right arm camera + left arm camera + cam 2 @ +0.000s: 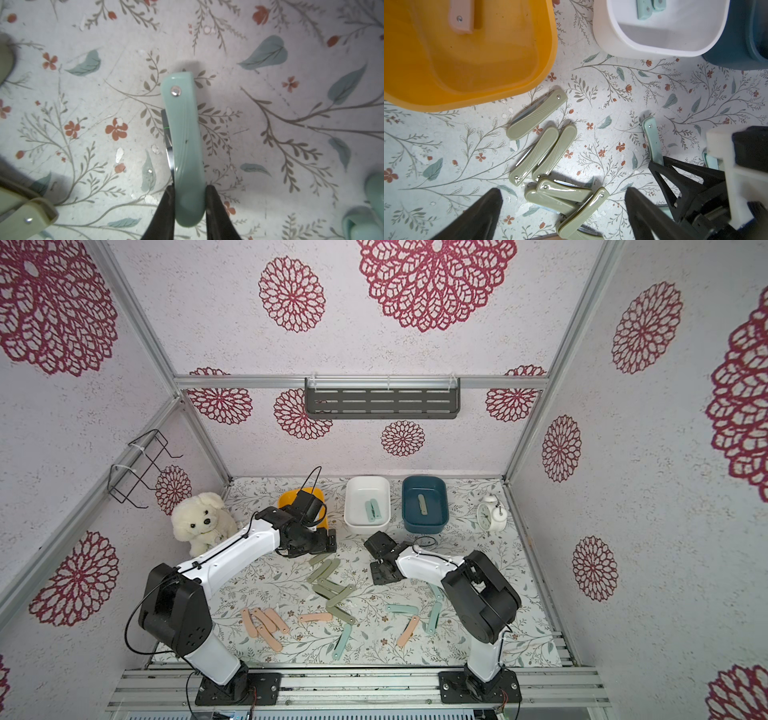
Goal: Place the fruit knives into the storage box by color
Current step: Pick up the fruit knife from the center of the board, then place the fruit knife in the storage box.
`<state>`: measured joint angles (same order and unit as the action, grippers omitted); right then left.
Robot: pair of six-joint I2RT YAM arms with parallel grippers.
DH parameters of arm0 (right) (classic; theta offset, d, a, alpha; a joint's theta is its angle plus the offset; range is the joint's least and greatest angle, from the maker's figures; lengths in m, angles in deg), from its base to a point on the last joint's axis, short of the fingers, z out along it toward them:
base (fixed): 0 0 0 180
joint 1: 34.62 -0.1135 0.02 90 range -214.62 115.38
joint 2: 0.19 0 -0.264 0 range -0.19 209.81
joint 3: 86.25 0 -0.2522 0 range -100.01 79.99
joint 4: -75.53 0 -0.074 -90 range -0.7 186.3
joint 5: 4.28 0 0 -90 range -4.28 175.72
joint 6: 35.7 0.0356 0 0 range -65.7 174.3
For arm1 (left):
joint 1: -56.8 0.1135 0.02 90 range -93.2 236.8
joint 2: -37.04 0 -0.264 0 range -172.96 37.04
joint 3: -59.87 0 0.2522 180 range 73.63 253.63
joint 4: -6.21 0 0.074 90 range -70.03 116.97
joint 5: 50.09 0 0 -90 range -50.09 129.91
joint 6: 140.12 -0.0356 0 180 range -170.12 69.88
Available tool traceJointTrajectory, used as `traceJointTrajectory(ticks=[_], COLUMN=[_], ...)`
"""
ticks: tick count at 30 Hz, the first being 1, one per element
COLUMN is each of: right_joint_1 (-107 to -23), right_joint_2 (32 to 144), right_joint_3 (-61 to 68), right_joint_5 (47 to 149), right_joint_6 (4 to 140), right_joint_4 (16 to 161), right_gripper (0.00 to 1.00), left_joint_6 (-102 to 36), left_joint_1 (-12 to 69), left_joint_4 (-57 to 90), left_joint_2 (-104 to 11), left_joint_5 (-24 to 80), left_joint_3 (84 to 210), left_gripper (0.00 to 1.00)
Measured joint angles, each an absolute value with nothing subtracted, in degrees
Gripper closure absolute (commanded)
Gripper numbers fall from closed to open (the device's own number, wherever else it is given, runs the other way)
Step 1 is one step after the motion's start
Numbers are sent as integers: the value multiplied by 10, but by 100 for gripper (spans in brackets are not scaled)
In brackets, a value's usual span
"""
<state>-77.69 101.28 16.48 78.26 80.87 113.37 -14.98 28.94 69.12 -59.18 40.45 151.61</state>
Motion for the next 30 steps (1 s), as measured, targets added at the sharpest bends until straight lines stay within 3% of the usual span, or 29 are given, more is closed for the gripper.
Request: traceJointTrajectory(ticks=[15, 30], right_joint_1=[-764, -658], right_joint_2=[989, 1270], right_joint_3=[37, -257], right_joint_5=[769, 782], right_joint_6=[778, 704], right_joint_4=[1179, 1165], right_gripper=[78, 77], left_joint_6=[-150, -154], left_joint_1=[290, 294], left_joint_4=[692, 694], left_joint_2=[-599, -665], left_joint_5=[404, 391], left_joint_3=[1554, 1616], left_gripper=[3, 3])
